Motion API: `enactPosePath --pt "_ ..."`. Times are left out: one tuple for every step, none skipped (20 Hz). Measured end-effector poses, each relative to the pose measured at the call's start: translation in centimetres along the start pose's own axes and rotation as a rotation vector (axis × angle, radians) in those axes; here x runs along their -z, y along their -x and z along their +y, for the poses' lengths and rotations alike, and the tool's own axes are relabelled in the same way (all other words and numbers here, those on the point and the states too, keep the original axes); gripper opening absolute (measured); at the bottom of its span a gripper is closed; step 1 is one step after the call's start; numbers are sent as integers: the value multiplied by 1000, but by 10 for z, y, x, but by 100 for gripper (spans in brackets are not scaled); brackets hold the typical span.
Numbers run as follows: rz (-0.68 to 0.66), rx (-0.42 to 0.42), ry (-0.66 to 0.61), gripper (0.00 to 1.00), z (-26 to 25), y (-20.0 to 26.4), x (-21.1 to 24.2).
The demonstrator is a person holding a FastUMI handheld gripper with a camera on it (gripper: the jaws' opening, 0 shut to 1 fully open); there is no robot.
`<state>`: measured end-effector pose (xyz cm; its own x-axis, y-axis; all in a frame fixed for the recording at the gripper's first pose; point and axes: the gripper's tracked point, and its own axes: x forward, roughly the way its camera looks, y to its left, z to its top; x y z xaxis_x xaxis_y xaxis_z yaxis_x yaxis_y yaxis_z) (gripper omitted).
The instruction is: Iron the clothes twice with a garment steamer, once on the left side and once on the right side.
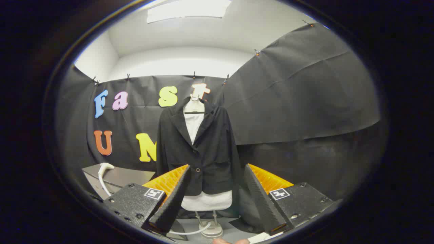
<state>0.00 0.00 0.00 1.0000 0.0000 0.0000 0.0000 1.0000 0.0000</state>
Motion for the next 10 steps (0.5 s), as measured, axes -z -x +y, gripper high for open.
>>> enactPosePath --pt "0 -3 -2 98 0 0 -2" --pt "-2 -10 -4 98 1 -2 -3" --pt "-5 -10 -6 98 1 -3 -5" --pt "-8 -12 -8 98 0 -6 -7" --pt "-8 -10 -10 98 -1 -7 -8" --pt "-10 -10 -13 98 -2 -8 -9" --pt "-11 -9 -18 98 -2 -8 -11" --pt "-11 -10 -21 98 -2 -9 -12" --pt "-9 -12 -23 98 -1 -10 -11" --pt "-8 -11 -24 98 -2 -11 -11"
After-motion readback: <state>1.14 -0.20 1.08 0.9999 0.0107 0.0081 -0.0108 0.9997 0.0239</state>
